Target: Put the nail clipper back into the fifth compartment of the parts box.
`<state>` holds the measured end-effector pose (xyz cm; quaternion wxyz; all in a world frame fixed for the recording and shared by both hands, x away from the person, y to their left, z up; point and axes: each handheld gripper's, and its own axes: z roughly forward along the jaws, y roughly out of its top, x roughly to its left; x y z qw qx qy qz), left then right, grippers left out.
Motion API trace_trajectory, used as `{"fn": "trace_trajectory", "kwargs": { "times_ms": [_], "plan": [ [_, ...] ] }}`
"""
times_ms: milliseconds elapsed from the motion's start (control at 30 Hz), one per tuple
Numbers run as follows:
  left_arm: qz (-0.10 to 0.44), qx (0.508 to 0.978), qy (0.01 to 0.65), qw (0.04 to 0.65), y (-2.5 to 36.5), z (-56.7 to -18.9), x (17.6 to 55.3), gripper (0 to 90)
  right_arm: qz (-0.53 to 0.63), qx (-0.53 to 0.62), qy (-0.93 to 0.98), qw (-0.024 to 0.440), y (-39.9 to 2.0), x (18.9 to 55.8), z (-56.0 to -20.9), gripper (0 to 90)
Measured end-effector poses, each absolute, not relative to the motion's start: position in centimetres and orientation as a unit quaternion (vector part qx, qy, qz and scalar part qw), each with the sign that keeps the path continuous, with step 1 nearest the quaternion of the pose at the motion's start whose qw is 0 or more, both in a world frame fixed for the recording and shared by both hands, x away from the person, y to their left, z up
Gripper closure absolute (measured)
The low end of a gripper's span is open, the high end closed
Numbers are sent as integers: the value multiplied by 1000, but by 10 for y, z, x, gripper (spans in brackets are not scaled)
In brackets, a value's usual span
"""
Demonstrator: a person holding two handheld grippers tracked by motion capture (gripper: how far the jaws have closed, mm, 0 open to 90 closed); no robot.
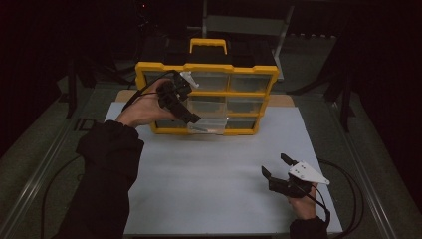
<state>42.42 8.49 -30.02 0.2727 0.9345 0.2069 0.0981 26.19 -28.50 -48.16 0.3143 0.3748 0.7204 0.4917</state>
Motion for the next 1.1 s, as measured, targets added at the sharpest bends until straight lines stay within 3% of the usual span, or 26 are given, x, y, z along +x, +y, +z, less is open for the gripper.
{"fn": "trace_trajectory", "kwargs": {
  "times_ms": [400,1100],
  "plan": [
    [109,924,214,298,94,-299,421,54,492,377,719,313,-286,262,-482,175],
    [121,911,214,331,110,-294,415,52,492,382,716,316,-289,261,-482,175]
  ]
}}
